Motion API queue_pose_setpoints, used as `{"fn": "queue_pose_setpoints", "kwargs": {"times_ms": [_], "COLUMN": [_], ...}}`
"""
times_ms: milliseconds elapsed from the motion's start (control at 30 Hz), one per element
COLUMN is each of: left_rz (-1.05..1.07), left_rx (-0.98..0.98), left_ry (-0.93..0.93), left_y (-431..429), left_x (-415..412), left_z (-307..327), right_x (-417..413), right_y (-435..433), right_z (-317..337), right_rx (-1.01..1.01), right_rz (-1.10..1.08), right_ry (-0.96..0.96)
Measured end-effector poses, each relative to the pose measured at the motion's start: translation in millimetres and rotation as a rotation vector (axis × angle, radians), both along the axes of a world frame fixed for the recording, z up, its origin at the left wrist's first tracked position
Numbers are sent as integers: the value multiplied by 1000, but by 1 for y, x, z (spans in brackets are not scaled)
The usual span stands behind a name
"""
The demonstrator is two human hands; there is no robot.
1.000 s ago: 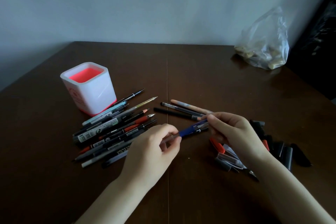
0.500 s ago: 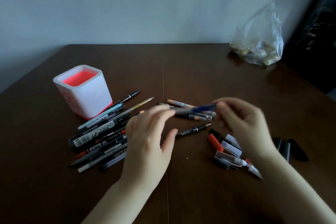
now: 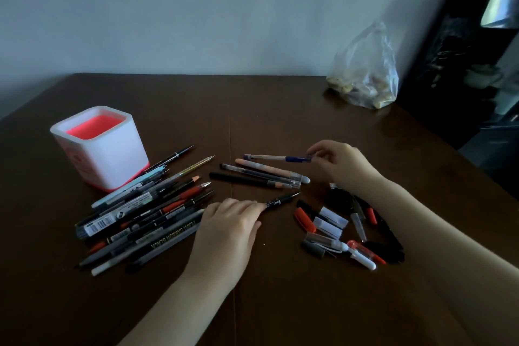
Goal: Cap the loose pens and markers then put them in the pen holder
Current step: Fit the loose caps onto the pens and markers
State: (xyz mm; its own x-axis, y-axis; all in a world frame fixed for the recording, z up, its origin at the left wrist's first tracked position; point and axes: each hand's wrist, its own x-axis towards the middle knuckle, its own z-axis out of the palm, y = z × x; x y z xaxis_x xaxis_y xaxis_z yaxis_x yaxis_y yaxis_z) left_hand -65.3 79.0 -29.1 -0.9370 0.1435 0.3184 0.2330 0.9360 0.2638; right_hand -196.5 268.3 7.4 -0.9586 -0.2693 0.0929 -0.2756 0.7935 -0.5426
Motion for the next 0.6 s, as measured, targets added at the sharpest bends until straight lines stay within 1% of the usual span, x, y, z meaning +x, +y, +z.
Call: {"fn": "queue_pose_setpoints", "kwargs": {"times_ms": [67,133,167,233,300,400,433,533,600], "left_rz": [5,17,23,43,70,111,120,142,157], "left_rx": [-8,8,21,57,152,360,407,502,567], "left_ry": [7,63,65,78,81,106,114,126,120], "left_y": [-2,-4,-5,-5,-7,-12,-13,-16,-16], "left_x": [1,0,0,1,3,6,8,10,10], "left_z": [-1,-6,-8,-8,-6,-2,0,6,8], "right_x": [8,20,26,38,47,58,63,82,94], "right_y": [8,18,24,35,44,59,63,70,71], "right_z": [6,15,17,19,18,20,22,25,25], "right_rx": [26,13,24,111,202,297,340,429,502], "right_rz": [8,-10,-22,-62,-140,-238,-211,-30,42], "right_ry": [65,102,92,35,-19,-65,-111,-302,-336]}}
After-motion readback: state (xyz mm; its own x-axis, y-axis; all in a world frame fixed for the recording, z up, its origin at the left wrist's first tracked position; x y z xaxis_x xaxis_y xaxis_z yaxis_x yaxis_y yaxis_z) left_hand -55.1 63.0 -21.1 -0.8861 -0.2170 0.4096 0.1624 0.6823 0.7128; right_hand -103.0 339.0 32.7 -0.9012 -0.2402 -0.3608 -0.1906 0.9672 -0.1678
